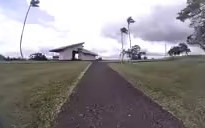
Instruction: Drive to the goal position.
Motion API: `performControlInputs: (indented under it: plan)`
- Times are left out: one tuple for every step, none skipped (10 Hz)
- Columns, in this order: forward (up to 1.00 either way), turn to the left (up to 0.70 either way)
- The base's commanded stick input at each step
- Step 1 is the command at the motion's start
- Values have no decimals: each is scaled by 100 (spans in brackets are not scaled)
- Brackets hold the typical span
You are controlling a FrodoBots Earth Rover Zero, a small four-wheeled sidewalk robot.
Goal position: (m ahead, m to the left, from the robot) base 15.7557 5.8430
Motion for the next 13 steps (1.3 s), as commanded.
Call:
performControlInputs:
  plan:
    - [70,0]
    - [70,0]
    - [70,0]
    - [70,0]
    - [70,0]
    - [70,0]
    - [70,0]
    - [70,0]
    - [70,0]
    - [70,0]
    - [70,0]
    - [70,0]
    - [70,0]
